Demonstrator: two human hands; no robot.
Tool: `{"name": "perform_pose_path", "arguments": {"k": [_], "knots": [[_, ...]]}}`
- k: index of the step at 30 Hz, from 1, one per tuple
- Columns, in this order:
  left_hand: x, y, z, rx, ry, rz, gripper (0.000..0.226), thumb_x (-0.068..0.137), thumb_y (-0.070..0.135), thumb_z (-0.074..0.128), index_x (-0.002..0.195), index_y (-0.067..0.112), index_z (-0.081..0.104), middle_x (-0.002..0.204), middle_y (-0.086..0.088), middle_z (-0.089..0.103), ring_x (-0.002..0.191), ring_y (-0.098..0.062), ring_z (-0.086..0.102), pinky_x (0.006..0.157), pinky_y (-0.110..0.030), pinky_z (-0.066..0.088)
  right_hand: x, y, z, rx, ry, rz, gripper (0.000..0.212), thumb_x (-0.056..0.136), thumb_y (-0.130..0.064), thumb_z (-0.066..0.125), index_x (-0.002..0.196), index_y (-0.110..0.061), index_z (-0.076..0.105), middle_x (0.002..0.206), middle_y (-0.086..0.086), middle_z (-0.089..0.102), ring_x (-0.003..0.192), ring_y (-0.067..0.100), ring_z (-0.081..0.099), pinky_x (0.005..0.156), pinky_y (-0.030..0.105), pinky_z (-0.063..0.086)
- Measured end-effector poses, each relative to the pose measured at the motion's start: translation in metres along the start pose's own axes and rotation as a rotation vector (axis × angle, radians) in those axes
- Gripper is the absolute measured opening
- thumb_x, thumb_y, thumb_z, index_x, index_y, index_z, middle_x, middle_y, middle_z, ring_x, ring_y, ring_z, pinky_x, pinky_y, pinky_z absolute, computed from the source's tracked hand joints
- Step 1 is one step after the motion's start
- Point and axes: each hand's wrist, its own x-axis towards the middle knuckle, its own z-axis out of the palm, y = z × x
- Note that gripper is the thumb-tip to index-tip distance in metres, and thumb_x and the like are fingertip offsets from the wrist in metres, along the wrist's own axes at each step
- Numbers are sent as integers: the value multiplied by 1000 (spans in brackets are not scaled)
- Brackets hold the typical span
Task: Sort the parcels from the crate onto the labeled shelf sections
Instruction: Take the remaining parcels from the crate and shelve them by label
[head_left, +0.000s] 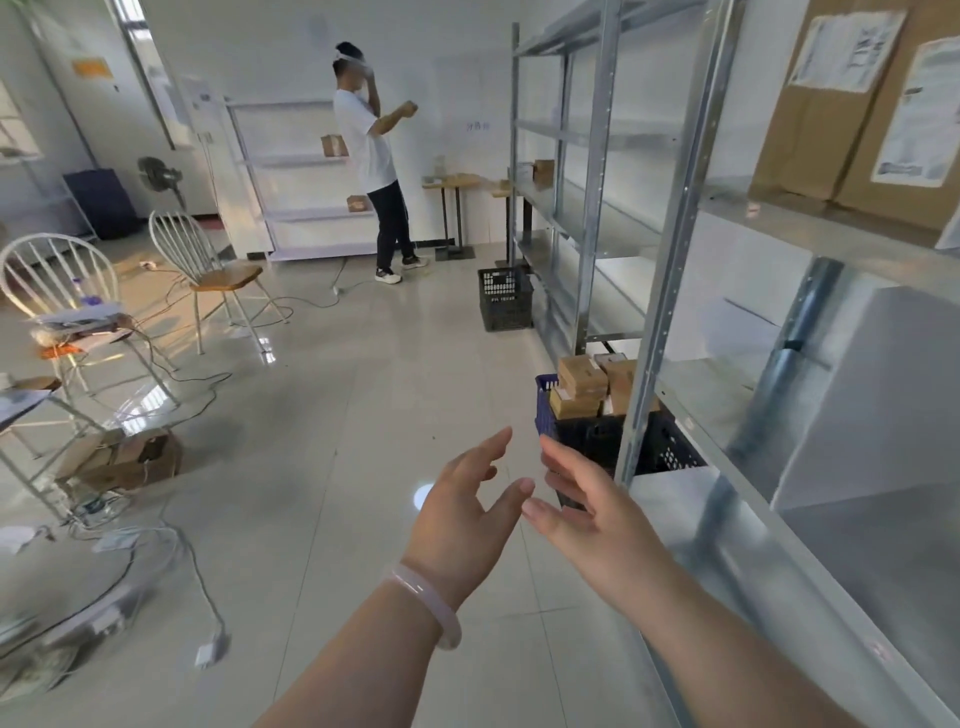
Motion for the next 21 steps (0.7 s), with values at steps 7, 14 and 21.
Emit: {"name": "perform_pose_path", "arguments": {"k": [7, 14, 21], "knots": [[123, -55, -13, -27, 1, -23, 49, 90, 35, 65, 135, 47, 47, 130, 19, 53, 113, 11, 51, 96, -17, 42, 124, 23, 19, -34, -7, 41, 62, 84, -48, 65, 137, -53, 34, 144, -23, 41, 127, -11, 40, 107, 25, 37], [275, -109, -57, -23, -59, -29, 49, 91, 35, 65, 136, 45, 48, 129, 19, 54, 113, 6, 53, 87, -9, 39, 267, 32, 59, -83, 52, 96, 59, 85, -55, 62, 135, -57, 31, 149, -22, 36, 133, -4, 38, 112, 34, 37], [402, -135, -41, 8, -179, 11, 47, 91, 35, 64, 136, 41, 49, 131, 16, 55, 114, -1, 55, 94, -20, 44, 365, 55, 53, -164, 136, 178, 64, 77, -64, 54, 133, -53, 26, 147, -17, 38, 133, 2, 39, 111, 32, 38]]}}
